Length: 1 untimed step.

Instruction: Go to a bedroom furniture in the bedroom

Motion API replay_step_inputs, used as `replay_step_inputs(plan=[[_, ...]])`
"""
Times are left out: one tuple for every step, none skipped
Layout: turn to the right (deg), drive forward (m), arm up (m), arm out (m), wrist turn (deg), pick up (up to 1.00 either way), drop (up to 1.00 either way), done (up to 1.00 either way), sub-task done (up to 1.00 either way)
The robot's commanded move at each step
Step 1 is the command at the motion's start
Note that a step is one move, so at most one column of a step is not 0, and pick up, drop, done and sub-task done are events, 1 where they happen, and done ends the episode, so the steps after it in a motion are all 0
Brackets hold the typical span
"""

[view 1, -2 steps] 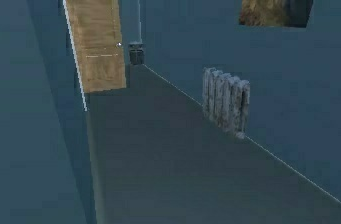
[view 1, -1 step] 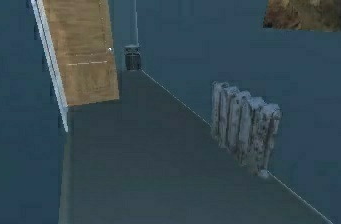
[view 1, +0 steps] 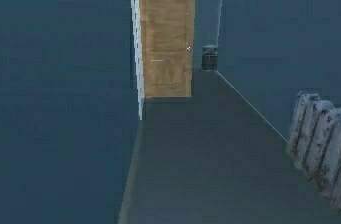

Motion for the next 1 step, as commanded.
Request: replay_step_inputs(plan=[[0.0,1.00,0.00,0.00,0.0,0.00,0.00,0.00,0.00]])
